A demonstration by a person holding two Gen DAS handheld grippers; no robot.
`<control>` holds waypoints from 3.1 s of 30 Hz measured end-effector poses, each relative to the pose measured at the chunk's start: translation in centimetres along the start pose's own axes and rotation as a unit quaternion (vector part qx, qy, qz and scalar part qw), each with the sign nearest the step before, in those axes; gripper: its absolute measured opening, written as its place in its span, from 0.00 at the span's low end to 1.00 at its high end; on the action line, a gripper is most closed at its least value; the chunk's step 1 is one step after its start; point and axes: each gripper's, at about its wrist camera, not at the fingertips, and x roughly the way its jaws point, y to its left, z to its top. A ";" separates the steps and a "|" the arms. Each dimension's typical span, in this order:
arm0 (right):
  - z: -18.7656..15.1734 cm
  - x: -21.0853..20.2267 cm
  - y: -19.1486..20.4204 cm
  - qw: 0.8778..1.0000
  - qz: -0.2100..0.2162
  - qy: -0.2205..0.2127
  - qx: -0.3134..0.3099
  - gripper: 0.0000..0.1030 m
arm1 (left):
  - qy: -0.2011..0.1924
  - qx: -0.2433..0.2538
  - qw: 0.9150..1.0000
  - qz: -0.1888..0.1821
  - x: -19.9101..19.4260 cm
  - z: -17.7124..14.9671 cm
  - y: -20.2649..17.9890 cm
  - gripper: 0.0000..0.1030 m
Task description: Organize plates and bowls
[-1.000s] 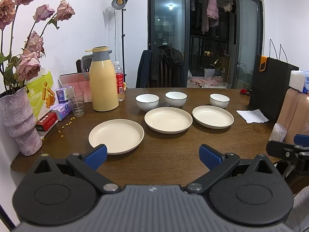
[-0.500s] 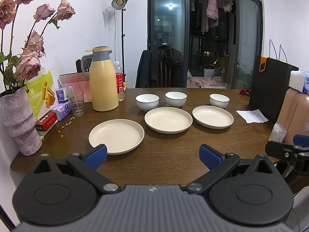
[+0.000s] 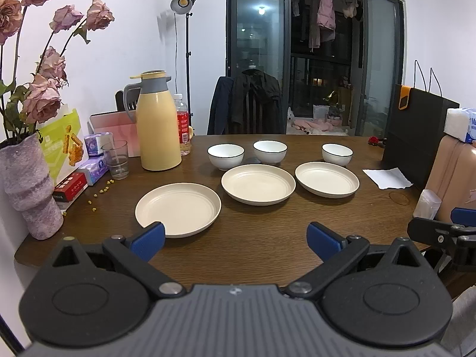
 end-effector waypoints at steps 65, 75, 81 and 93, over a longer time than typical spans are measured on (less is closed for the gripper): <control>7.2 18.1 5.5 0.997 0.029 0.068 -0.025 1.00 | 0.049 -0.052 0.996 0.054 14.2 7.7 10.9 1.00; 8.4 23.8 7.8 0.995 0.032 0.093 -0.019 1.00 | 0.056 -0.066 0.994 0.071 17.6 8.6 14.1 1.00; 9.0 26.4 7.8 0.995 0.013 0.101 0.000 1.00 | 0.059 -0.055 0.994 0.067 19.6 9.1 14.9 1.00; 10.5 32.5 3.8 0.988 0.005 0.149 0.033 1.00 | 0.087 -0.048 0.993 0.070 26.1 10.7 12.3 1.00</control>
